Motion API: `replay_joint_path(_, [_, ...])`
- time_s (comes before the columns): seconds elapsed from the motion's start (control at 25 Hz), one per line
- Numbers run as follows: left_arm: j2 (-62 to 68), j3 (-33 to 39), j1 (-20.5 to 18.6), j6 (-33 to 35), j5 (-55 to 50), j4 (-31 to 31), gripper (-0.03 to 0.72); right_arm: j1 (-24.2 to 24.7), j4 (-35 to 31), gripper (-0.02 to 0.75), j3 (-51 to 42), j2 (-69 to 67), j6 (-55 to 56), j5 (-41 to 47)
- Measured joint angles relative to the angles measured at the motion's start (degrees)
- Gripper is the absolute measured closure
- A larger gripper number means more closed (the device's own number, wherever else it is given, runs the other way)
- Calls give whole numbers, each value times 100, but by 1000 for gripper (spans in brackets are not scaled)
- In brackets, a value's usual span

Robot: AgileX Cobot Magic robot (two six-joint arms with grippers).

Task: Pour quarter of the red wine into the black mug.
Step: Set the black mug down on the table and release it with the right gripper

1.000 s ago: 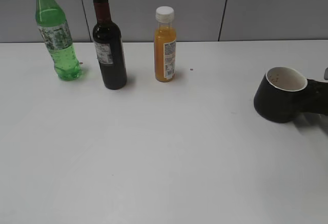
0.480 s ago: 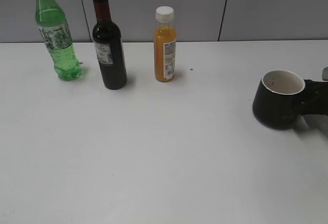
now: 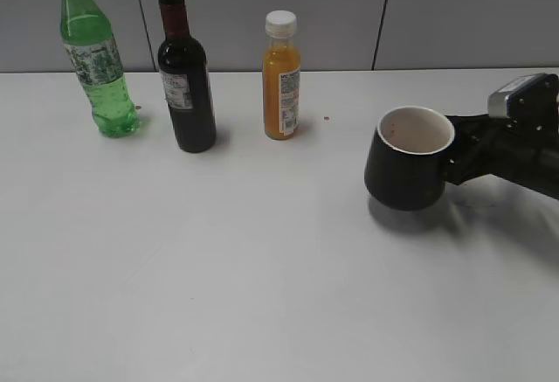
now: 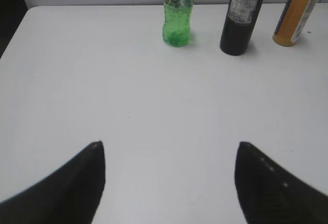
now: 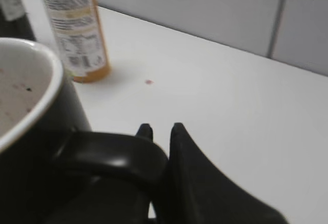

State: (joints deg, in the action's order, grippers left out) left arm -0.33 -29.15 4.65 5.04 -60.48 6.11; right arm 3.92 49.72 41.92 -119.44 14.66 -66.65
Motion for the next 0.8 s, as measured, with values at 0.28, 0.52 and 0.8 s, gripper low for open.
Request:
replay_joint_path(0.28, [0,0,0,-1,0,0,99,-795,1668,672,1401,-234,1117,-28])
replay_joint_path(0.52, [0,0,0,6,0,0,99,-1434,2396,672,2355,-867,1748,-21])
replay_joint_path(0.8, [0,0,0,6,0,0,99,-1794,2731,672,2852,-1355,2116,-21])
